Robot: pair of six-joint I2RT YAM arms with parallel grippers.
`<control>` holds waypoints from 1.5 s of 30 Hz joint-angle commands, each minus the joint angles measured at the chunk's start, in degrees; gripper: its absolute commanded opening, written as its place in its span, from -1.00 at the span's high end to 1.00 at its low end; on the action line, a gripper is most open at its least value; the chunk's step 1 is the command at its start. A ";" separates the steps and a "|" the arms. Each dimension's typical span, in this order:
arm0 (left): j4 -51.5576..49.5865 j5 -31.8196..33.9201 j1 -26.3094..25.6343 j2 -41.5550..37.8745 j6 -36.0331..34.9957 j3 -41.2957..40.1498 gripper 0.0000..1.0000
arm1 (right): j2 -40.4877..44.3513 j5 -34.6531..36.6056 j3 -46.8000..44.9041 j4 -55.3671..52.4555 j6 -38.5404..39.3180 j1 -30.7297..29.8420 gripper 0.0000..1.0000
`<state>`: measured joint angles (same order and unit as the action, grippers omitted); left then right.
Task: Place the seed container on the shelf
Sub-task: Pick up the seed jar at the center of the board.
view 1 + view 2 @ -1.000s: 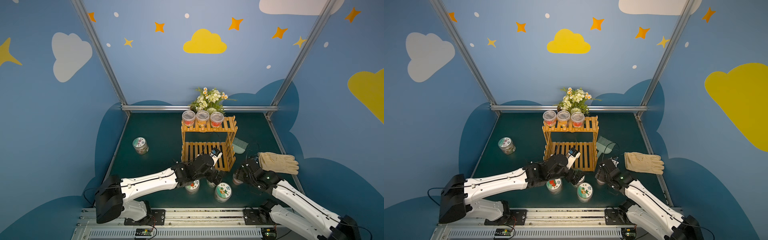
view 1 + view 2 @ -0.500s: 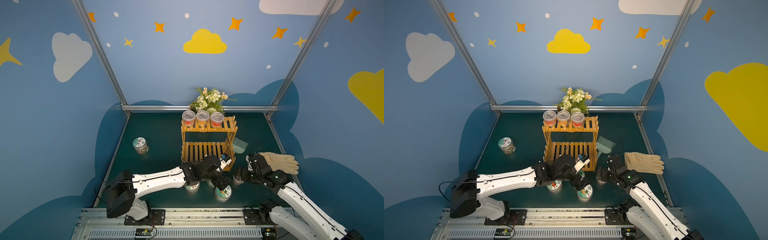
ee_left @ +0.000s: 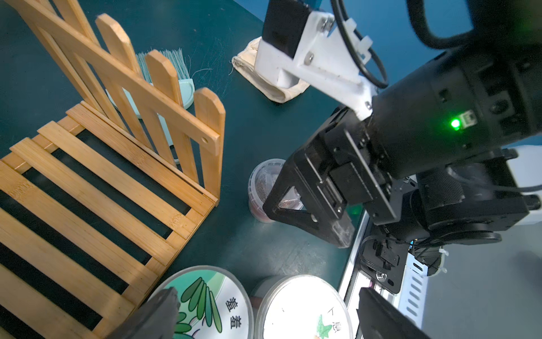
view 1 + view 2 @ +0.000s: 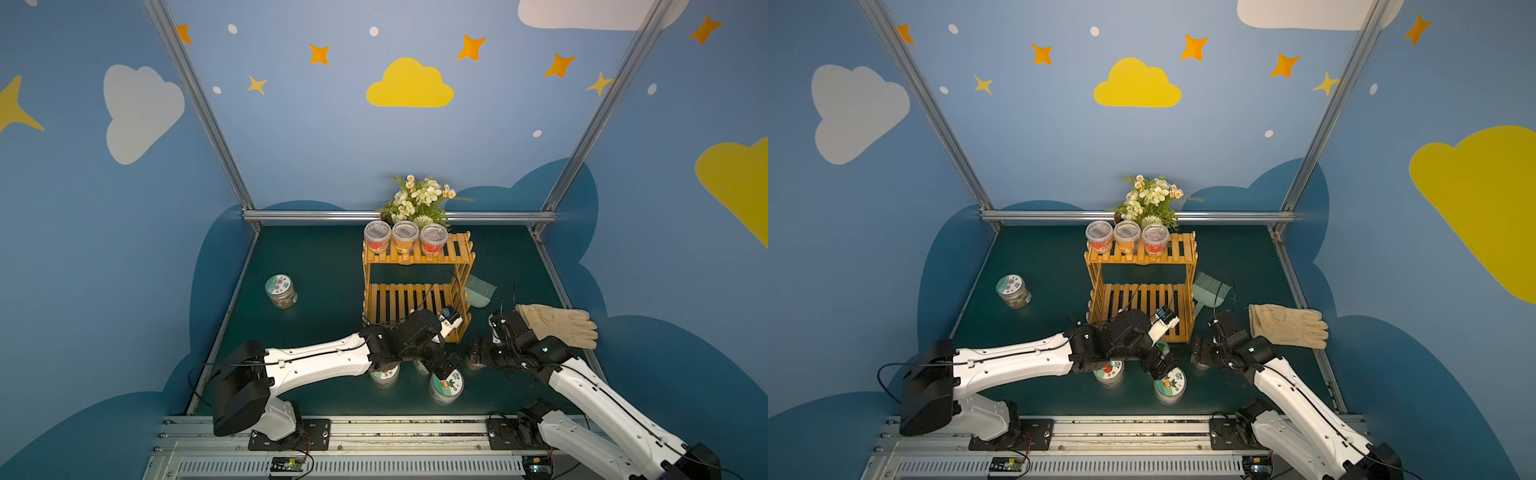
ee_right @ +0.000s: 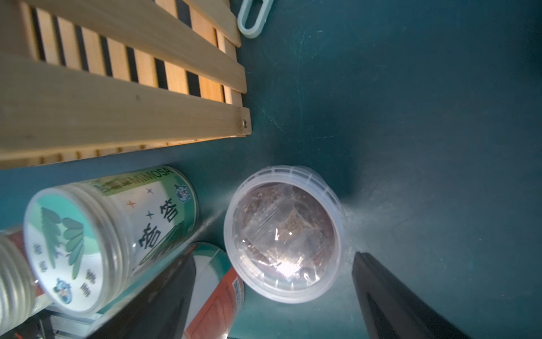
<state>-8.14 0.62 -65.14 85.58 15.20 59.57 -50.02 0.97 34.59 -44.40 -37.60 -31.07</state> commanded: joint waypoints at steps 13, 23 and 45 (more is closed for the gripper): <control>-2.32 -1.14 -0.10 0.73 -1.14 2.57 -1.00 | -2.80 0.89 -2.30 3.04 -0.69 -0.22 -0.70; -2.19 -0.80 -0.14 0.68 -0.99 2.80 -1.00 | -3.96 1.76 -3.21 5.14 -0.71 0.15 -0.72; -2.76 -1.06 -0.16 1.82 -1.25 4.42 -1.00 | 0.92 4.41 -4.93 6.40 2.21 0.92 -0.55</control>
<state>-10.33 -0.27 -65.17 87.35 14.68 62.94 -50.74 3.99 29.21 -37.32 -35.51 -30.41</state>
